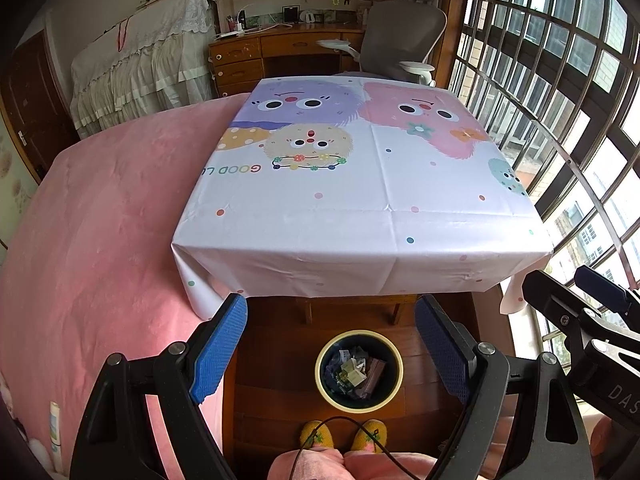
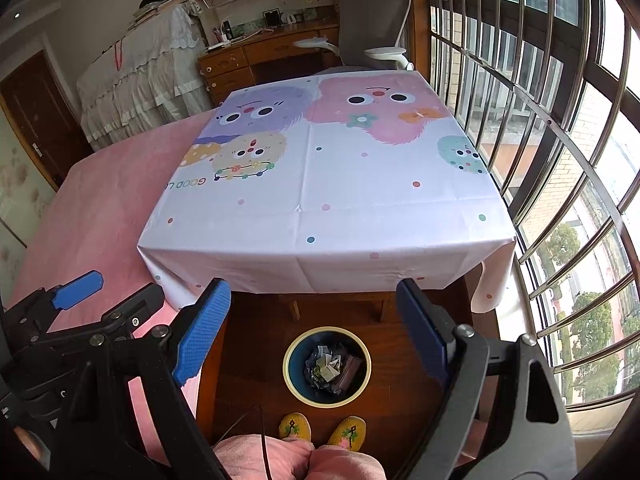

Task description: Collect trash

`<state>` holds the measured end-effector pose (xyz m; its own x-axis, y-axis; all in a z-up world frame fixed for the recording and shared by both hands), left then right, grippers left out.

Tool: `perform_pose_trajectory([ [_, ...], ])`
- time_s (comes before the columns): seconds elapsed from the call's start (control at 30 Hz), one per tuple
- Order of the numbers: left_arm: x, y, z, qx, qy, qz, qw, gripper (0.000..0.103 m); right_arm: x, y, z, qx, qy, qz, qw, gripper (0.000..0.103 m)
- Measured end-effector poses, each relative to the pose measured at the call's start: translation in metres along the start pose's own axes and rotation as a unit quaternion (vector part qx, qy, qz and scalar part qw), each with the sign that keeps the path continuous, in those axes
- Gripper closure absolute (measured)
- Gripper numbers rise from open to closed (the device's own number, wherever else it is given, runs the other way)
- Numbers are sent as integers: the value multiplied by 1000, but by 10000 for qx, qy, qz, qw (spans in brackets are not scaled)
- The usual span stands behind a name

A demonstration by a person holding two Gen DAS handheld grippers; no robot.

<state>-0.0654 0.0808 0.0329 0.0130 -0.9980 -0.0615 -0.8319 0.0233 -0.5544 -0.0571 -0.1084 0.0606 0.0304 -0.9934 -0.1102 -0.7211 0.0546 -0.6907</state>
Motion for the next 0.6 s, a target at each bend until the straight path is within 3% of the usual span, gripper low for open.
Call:
perform_pose_trajectory([
  [0.6, 2, 0, 2, -20, 2, 21, 10000, 16, 2, 0, 13, -113, -21, -26, 9999, 20],
])
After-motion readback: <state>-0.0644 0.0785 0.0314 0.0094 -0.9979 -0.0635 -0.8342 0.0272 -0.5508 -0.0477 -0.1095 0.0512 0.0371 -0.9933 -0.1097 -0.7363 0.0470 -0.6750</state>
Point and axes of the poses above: each gripper's, at about its wrist camera, not at the fingertips, and z roughly the way its jaws point, x to its right, y to its underside, the point moved 10 cm from there along z, roughly the way its jaws point, and after that the axes turned 3 degrees about -y, right-handed, at the moved point
